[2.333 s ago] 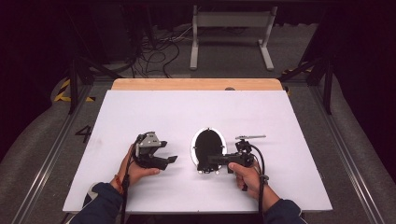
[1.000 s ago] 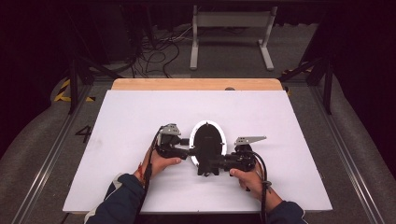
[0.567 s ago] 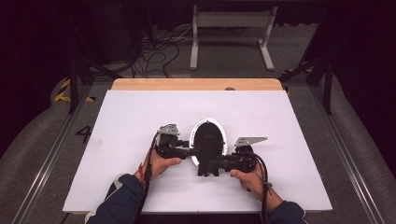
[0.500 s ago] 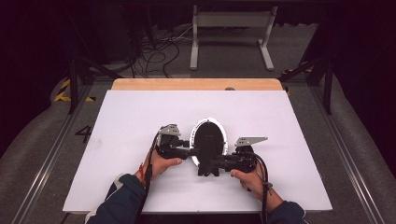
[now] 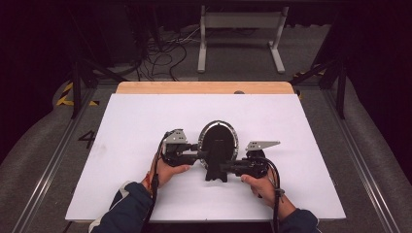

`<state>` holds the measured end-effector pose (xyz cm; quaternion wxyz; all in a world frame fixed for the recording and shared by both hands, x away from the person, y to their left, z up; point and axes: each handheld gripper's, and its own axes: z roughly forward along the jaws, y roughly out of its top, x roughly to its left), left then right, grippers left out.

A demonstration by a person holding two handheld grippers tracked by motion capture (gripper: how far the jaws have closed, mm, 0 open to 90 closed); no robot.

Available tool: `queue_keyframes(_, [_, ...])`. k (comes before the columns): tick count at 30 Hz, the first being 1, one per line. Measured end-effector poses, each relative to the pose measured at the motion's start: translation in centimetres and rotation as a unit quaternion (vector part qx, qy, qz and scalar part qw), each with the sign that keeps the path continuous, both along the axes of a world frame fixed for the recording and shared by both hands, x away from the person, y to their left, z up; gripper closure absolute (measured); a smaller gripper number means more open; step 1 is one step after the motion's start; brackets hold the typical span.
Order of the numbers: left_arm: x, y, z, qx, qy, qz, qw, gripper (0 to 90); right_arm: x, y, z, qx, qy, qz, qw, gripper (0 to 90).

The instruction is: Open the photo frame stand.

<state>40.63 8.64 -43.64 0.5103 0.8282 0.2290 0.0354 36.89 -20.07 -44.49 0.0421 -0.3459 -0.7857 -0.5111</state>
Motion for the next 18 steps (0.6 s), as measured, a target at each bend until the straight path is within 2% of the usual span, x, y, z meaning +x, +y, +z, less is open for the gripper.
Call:
queue_keyframes(6, [-0.7,0.1,0.7,0.008,-0.043,0.015,0.9989,65.6,-0.4,0.1,0.8,0.004,0.0,0.01,0.9999,76.2])
queue_keyframes(11, [-1.4,0.2,1.3,0.02,-0.088,0.03,0.9955,69.5,-0.8,0.4,1.4,-0.001,-0.007,0.02,0.9998,76.9])
queue_keyframes(15, [-1.5,0.2,1.2,0.022,-0.097,0.03,0.9946,70.4,-0.8,0.3,1.6,-0.005,-0.008,0.022,0.9997,76.9])
queue_keyframes(18, [-1.4,0.5,1.0,0.014,-0.091,0.017,0.9956,71.1,-0.8,0.3,1.4,-0.007,-0.01,0.026,0.9996,78.5])
